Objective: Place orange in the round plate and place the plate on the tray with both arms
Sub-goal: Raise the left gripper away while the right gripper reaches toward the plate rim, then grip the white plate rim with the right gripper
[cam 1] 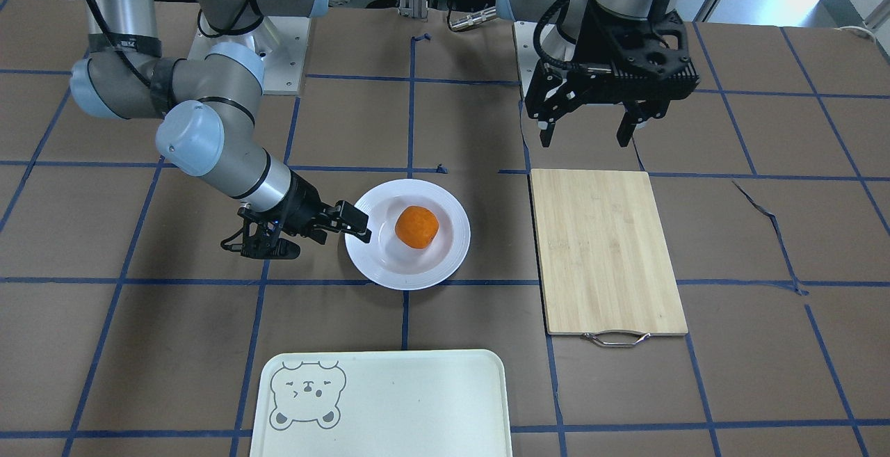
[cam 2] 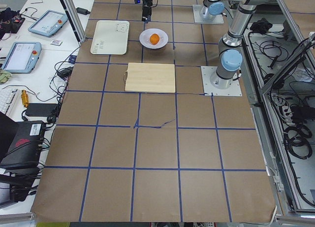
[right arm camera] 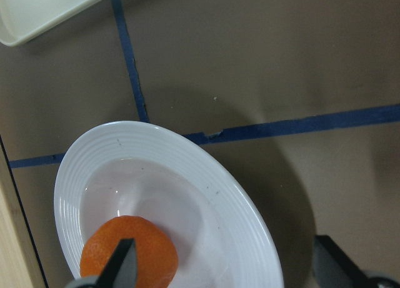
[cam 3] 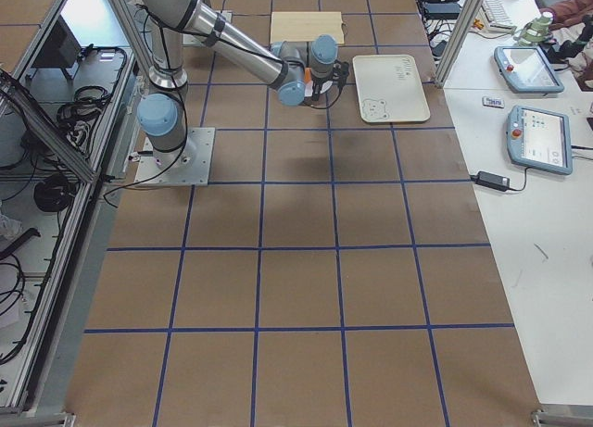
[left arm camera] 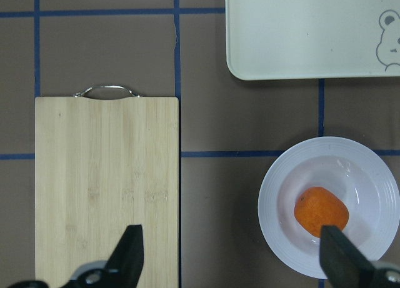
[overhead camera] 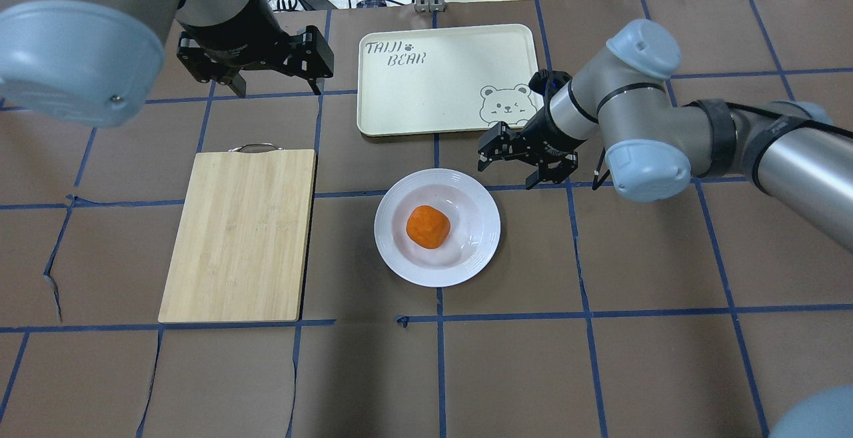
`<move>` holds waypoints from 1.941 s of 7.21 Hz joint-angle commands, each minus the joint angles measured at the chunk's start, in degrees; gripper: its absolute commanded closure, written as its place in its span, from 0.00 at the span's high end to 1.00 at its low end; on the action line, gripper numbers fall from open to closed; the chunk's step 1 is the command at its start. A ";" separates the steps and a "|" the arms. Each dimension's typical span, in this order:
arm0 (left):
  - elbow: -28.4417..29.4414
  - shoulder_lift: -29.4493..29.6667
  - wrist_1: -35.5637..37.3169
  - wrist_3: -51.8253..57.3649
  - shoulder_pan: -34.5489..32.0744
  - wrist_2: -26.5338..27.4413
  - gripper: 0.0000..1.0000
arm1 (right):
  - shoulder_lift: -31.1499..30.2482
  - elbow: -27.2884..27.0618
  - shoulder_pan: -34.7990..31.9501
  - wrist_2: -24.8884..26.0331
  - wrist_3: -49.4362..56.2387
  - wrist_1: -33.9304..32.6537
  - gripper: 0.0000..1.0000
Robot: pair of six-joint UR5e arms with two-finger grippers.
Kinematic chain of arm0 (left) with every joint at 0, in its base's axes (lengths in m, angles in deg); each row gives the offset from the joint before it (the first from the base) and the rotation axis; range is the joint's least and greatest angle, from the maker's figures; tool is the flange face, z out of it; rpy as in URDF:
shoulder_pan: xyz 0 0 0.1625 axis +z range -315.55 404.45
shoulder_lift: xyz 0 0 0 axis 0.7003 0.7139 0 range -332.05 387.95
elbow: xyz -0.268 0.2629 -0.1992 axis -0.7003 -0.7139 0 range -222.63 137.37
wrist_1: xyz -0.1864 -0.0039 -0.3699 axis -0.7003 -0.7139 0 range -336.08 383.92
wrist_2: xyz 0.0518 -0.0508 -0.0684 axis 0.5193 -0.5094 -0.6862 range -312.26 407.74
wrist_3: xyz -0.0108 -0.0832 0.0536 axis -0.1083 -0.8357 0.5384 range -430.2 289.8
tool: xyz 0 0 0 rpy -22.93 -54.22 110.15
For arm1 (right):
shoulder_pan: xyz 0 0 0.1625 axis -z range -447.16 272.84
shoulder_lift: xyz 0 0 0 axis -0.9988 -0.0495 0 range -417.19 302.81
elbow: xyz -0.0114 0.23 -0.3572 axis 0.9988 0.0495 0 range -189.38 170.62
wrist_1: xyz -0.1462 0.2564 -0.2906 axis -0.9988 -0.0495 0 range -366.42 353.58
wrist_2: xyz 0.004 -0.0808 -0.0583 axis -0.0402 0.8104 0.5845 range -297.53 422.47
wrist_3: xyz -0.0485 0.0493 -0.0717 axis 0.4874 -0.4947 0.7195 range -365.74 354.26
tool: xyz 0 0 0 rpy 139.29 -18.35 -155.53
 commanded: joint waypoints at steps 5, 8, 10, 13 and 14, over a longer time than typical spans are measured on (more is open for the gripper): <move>0.41 -0.78 -2.86 2.65 2.46 -0.29 1.00 | 0.65 -12.80 -0.07 -3.42 -5.10 -18.74 0.90; 0.41 -0.78 -2.86 2.65 2.37 -0.37 1.00 | 2.93 -13.34 -0.60 -4.74 -8.47 -23.41 0.84; 0.41 -0.78 -2.86 2.65 2.46 -0.37 1.00 | 3.89 -13.25 -2.35 -4.74 -9.26 -24.04 0.76; 0.32 -0.78 -2.86 2.65 2.37 -0.37 1.00 | 4.34 -13.25 -2.62 -3.52 -9.18 -27.38 0.00; 0.32 -0.78 -2.86 2.65 2.37 -0.37 1.00 | 4.17 -12.73 -2.62 -3.42 -9.35 -27.73 0.00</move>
